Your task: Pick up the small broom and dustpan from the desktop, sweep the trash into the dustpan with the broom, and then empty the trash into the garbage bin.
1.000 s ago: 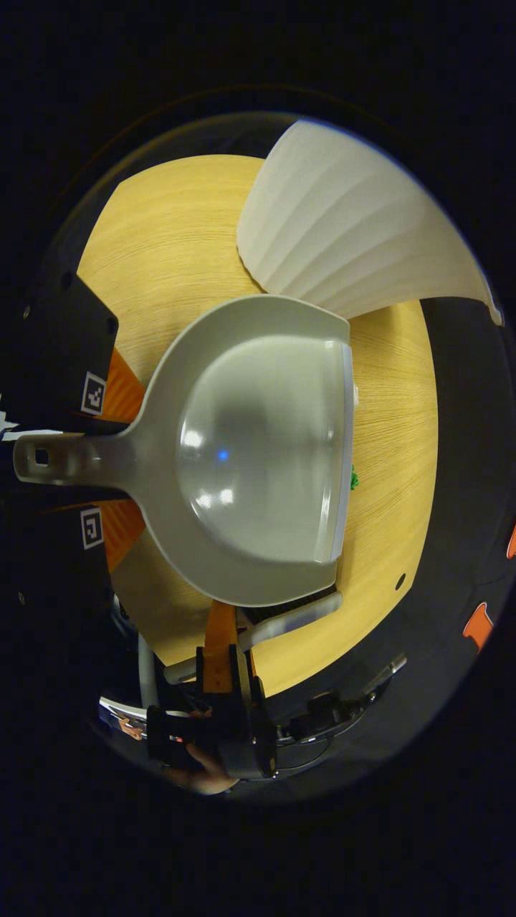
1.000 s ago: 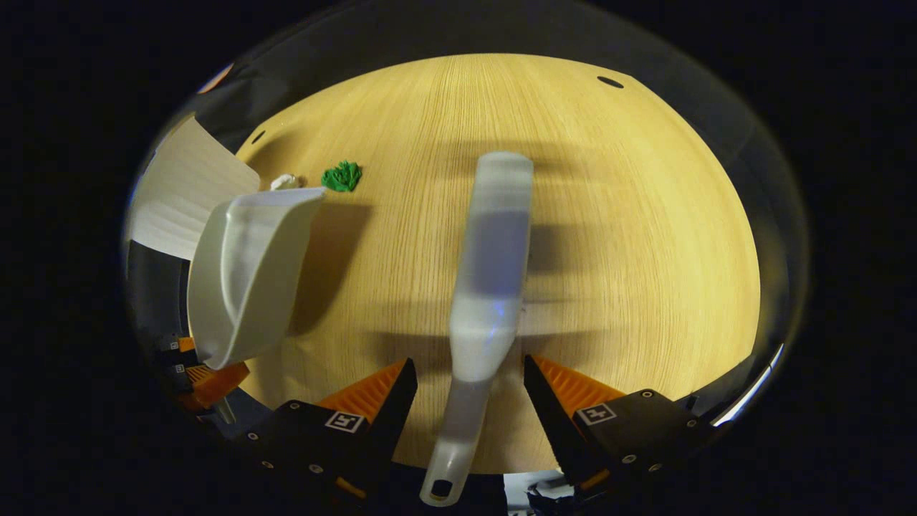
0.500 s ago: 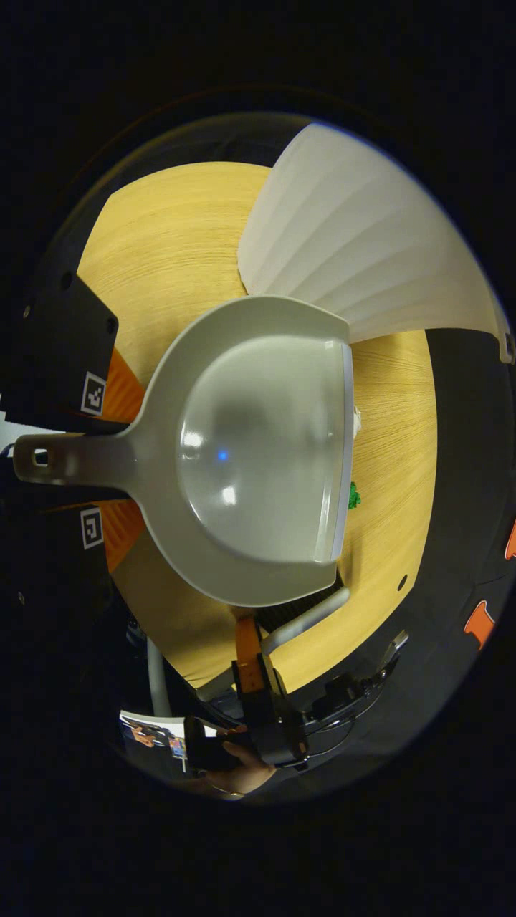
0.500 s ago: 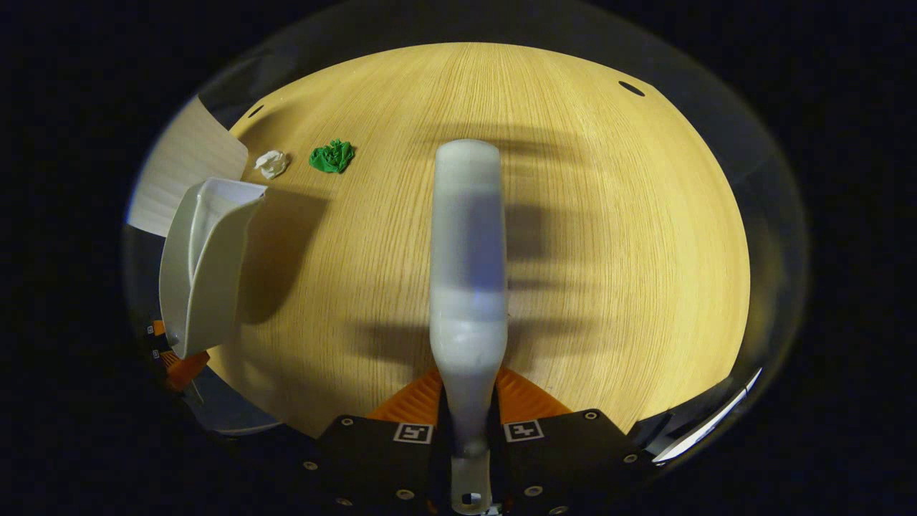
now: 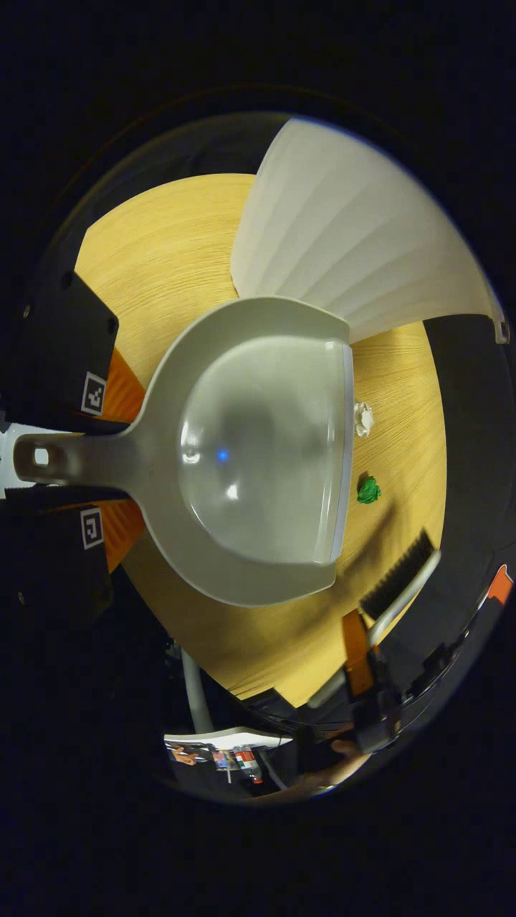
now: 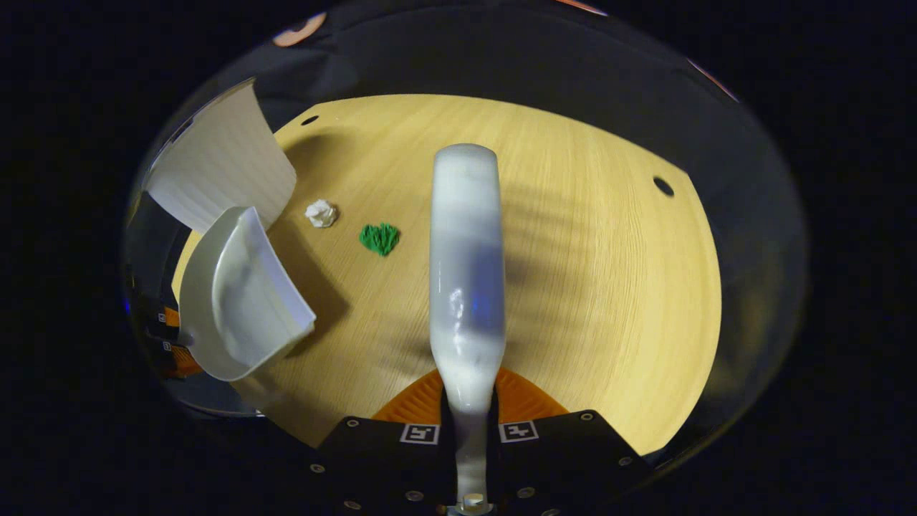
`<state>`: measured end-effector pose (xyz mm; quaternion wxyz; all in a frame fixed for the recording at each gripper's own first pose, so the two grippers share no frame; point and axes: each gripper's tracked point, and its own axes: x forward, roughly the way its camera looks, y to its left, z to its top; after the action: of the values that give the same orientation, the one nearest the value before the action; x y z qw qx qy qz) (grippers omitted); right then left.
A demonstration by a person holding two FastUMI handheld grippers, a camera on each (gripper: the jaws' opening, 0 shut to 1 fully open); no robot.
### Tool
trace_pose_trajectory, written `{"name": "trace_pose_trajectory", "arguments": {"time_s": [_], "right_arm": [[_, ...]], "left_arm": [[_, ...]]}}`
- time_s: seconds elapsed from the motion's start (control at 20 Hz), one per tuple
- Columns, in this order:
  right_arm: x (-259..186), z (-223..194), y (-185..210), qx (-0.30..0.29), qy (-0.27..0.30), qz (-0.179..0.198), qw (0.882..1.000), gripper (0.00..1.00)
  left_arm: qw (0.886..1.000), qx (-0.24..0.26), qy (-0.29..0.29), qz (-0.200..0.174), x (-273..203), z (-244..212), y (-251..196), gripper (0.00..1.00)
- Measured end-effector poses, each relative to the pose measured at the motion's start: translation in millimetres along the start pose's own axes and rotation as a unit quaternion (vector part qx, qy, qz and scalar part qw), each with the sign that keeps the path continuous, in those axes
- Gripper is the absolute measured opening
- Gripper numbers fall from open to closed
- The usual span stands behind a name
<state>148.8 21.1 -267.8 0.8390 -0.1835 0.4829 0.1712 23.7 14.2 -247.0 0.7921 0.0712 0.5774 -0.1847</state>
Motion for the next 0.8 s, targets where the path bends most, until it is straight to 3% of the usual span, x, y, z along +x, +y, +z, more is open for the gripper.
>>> {"name": "trace_pose_trajectory", "arguments": {"time_s": [0.2,0.35,0.55,0.8], "right_arm": [[33.7,52.2,-5.5,-0.1,0.002,-0.002,0.995,0.16],[51.3,76.5,-13.2,-0.174,0.028,-0.002,0.984,0.15],[73.5,98.5,2.6,-0.222,0.055,0.021,0.973,0.15],[87.0,90.9,39.1,-0.264,0.079,0.073,0.958,0.15]], "left_arm": [[1.0,0.005,0.011,-0.013,8.0,-4.5,2.5,0.32],[1.0,-0.005,0.021,-0.016,13.6,-2.9,-1.2,0.32],[0.999,-0.005,0.027,-0.019,20.7,-3.8,-1.9,0.33],[0.999,-0.007,0.029,-0.02,27.4,-2.3,-0.9,0.33]]}}
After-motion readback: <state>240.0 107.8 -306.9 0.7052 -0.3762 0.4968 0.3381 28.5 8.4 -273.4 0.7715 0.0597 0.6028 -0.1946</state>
